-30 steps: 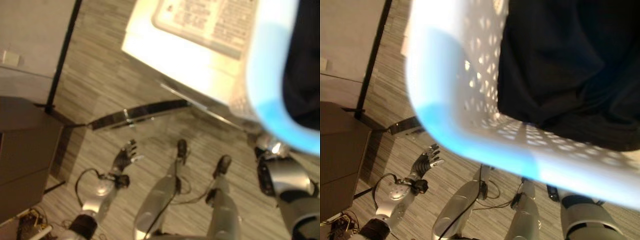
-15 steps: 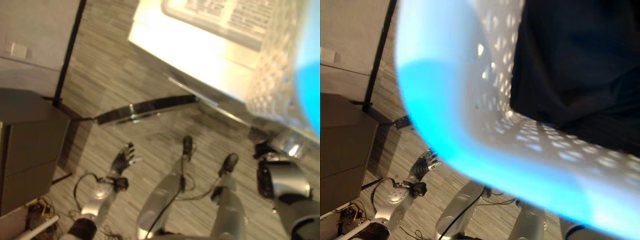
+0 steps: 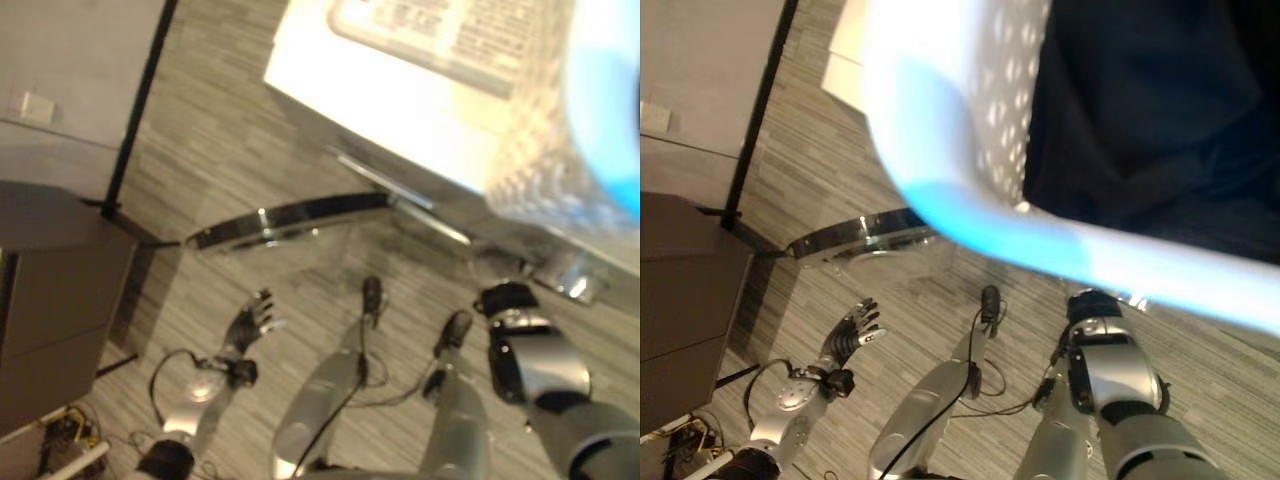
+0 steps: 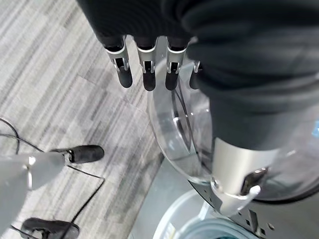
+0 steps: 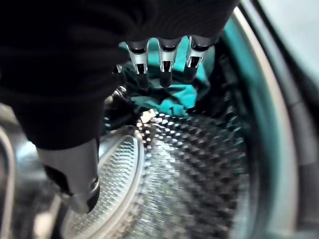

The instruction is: Grab the laundry basket,head to the washer,open it,put in the laundry and shut it.

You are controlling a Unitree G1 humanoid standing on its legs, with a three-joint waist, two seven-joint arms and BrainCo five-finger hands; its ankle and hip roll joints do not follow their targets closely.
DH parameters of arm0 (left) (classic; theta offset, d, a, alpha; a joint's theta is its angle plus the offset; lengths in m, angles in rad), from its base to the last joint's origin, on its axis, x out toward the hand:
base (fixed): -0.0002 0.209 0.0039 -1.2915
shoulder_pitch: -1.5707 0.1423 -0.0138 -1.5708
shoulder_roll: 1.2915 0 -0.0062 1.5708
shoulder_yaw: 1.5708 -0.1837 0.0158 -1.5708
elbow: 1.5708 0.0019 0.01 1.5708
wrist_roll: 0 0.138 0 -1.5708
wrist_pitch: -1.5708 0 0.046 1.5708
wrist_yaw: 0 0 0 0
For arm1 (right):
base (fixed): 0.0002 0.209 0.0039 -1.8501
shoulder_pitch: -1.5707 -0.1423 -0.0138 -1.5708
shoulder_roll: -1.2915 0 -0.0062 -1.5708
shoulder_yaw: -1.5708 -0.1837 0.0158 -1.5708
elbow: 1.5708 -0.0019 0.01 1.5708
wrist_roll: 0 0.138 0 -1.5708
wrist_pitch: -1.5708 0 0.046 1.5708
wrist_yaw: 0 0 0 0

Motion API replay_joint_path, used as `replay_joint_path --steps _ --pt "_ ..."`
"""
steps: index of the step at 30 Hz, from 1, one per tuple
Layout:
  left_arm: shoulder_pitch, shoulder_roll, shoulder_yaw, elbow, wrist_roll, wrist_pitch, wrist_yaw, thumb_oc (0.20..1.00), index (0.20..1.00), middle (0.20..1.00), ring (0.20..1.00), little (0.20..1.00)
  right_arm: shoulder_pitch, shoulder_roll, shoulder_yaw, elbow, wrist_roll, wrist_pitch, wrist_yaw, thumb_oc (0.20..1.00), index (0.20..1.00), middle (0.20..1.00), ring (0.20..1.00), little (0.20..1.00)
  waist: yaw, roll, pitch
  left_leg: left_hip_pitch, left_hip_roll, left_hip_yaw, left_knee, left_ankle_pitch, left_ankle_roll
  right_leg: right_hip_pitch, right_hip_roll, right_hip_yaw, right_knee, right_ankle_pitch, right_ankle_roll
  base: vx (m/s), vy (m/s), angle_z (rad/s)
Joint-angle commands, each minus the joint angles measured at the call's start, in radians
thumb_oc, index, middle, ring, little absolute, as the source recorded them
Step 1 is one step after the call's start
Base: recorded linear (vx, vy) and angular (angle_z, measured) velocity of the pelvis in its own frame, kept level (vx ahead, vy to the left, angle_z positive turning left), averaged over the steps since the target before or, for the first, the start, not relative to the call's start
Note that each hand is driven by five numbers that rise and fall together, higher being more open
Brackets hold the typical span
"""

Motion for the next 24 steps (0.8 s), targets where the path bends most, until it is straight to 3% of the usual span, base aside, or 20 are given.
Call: replay_joint_path --steps 1,7,8,14,19,24 --pt "0.036 -0.007 0.011 0.021 -0.024 -0.014 0.007 1.0 1.0 1.0 1.0 1.0 0.056 0.027 0.023 -0.031 -0.137 0.015 0.004 1.0 1.0 1.0 1.0 1.0 0.002 -0.045 -0.025 0.078 0.002 0.049 0.024 -0.142 -0.048 -0.028 -0.01 0.042 -0.009 0.012 0.017 0.0 0.0 0.0" --pt "0.059 -0.012 0.04 0.02 -0.019 -0.013 0.021 1.0 1.0 1.0 1.0 1.0 0.249 0.05 0.116 -0.025 -0.352 0.095 0.0 1.0 1.0 1.0 1.0 1.0 -0.031 -0.083 -0.034 0.109 0.008 0.045 0.029 -0.147 -0.045 0.018 -0.007 0.034 -0.025 0.02 0.013 -0.01 -0.008 -0.03" --pt "0.067 -0.009 0.052 0.023 -0.012 -0.013 0.022 1.0 1.0 1.0 1.0 1.0 0.313 0.042 0.161 -0.008 -0.452 0.129 0.005 1.0 1.0 1.0 1.0 1.0 -0.041 -0.101 -0.042 0.124 0.013 0.043 0.031 -0.149 -0.043 0.037 -0.005 0.031 -0.028 0.022 0.012 0.0 -0.034 -0.01" --pt "0.098 0.008 0.102 0.069 0.023 0.002 0.02 1.0 1.0 1.0 1.0 1.0 0.568 0.022 0.228 -0.029 -0.669 0.207 0.055 1.0 1.0 1.0 1.0 1.0 -0.084 -0.175 -0.077 0.227 0.031 0.03 0.02 -0.158 -0.04 0.161 0.005 0.014 -0.058 0.022 0.01 0.03 -0.052 0.0" --pt "0.112 0.002 0.136 0.152 0.067 0.02 0.025 1.0 1.0 1.0 1.0 1.0 0.707 0.015 0.193 0.001 -0.763 0.241 0.066 1.0 1.0 1.0 1.0 1.0 -0.114 -0.213 -0.128 0.323 0.043 0.023 0.013 -0.172 -0.042 0.276 0.026 0.003 -0.096 0.014 0.011 0.08 -0.046 0.04" --pt "0.104 -0.017 0.158 0.24 0.105 0.036 0.028 1.0 1.0 1.0 1.0 1.0 0.747 0.018 0.143 0.084 -0.776 0.259 0.068 1.0 1.0 1.0 1.0 1.0 -0.132 -0.231 -0.181 0.387 0.052 0.029 0.007 -0.182 -0.042 0.338 0.042 0.012 -0.12 0.015 0.011 0.06 -0.021 -0.05"
